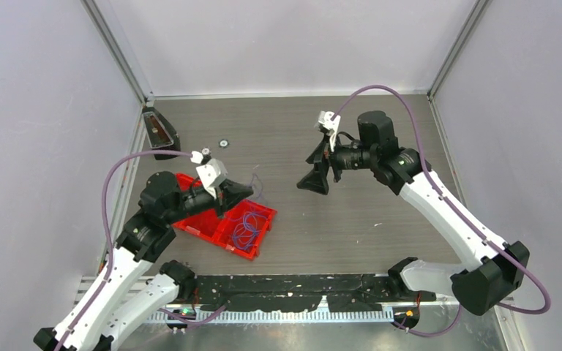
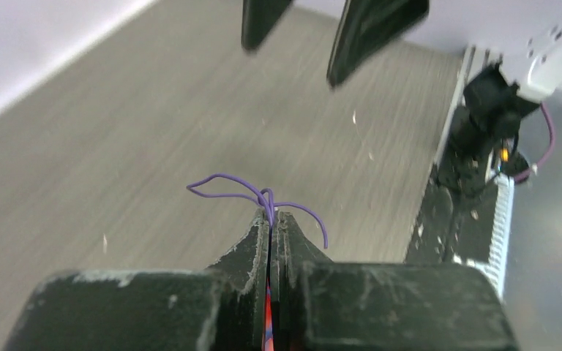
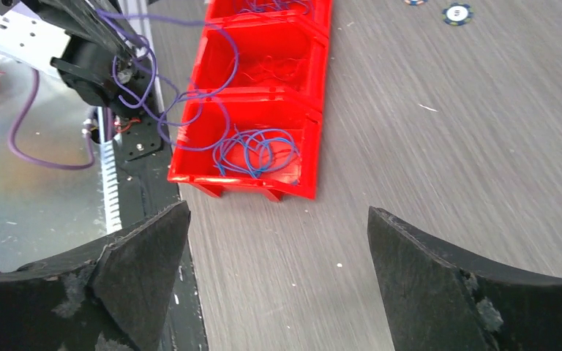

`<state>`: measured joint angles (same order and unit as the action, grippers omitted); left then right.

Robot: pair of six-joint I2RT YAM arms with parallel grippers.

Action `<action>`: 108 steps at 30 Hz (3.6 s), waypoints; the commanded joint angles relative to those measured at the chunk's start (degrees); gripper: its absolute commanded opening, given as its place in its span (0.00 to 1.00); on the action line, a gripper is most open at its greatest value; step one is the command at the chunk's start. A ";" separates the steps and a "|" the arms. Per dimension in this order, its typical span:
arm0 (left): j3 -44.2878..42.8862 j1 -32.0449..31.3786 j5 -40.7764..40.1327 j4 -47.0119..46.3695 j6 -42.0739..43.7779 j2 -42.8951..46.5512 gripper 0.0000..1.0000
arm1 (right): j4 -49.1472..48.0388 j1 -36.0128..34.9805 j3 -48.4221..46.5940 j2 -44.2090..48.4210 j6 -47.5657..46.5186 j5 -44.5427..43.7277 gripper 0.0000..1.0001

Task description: Untangle the cables

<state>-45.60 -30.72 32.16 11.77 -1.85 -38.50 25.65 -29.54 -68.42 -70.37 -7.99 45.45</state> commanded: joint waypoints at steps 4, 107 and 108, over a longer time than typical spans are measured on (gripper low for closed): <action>-2.10 0.40 -5.84 30.36 8.46 -3.70 0.00 | 6.13 1.51 0.40 5.06 -6.99 -5.79 0.96; -22.30 42.21 -3.12 51.55 50.09 -44.67 0.50 | 9.81 2.73 -1.56 0.67 -10.78 -8.16 0.96; -21.95 42.19 -3.60 51.47 50.16 -44.68 0.50 | 9.78 2.73 -1.50 0.71 -10.77 -8.17 0.96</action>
<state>-67.79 11.68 30.96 64.58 49.41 -83.64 36.93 -27.14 -67.16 -69.80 -18.28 36.73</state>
